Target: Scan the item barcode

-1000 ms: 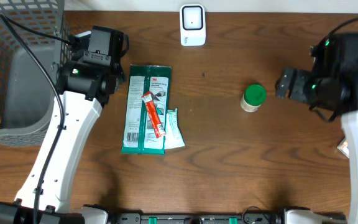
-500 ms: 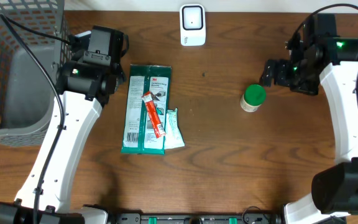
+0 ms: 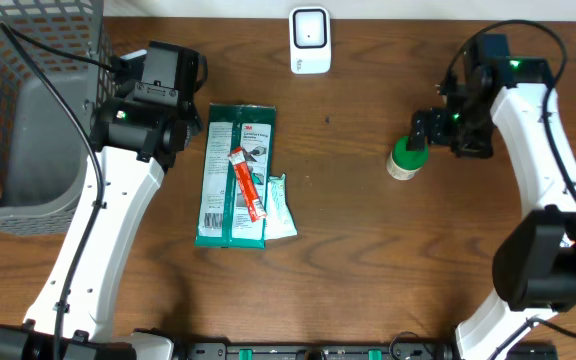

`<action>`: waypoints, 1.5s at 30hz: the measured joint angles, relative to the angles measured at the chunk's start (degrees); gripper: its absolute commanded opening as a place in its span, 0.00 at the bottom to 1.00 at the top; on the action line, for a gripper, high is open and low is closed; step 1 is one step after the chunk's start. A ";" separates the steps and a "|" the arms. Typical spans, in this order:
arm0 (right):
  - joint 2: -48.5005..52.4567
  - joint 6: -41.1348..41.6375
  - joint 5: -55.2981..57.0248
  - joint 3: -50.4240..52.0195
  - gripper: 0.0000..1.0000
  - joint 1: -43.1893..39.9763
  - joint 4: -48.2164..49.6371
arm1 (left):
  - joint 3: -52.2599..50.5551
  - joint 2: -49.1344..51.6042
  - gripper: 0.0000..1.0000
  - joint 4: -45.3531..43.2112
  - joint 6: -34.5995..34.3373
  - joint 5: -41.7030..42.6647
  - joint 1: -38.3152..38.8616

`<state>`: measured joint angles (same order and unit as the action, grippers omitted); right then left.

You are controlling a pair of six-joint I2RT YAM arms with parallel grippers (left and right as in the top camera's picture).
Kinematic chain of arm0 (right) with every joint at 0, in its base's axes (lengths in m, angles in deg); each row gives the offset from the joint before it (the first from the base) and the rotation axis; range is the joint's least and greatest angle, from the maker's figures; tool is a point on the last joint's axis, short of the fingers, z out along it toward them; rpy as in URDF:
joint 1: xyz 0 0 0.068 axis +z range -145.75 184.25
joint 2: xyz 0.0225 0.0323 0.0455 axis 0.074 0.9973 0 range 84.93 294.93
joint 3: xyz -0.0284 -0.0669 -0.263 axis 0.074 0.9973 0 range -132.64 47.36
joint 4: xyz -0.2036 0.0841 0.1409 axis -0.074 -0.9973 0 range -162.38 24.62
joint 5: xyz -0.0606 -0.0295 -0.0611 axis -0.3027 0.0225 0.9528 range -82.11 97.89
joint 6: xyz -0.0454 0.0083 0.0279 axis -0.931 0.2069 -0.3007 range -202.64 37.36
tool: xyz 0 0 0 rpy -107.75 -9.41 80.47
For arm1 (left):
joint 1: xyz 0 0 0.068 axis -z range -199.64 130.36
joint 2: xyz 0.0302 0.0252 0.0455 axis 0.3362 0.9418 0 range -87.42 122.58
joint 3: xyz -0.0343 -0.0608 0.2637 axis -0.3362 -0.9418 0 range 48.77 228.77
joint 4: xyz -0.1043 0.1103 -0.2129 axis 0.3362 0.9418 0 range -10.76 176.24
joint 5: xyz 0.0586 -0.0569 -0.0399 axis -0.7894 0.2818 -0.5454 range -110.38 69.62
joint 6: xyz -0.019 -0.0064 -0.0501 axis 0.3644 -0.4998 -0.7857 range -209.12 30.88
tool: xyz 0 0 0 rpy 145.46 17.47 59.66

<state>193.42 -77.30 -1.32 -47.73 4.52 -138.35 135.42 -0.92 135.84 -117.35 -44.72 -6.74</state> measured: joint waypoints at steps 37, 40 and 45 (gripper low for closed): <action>10.27 -2.60 5.86 7.52 0.65 5.97 15.32 | 0.00 0.00 0.82 0.00 0.02 0.00 0.00; 10.14 -2.89 6.01 8.76 0.58 6.01 16.85 | 0.00 0.00 0.82 0.00 0.02 0.00 0.00; 10.10 -2.84 6.25 8.61 0.51 6.08 16.48 | 0.00 0.00 0.82 0.00 0.02 0.00 0.00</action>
<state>203.51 -80.14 4.93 -39.11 10.60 -121.87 135.42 -0.92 135.84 -117.33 -44.72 -6.74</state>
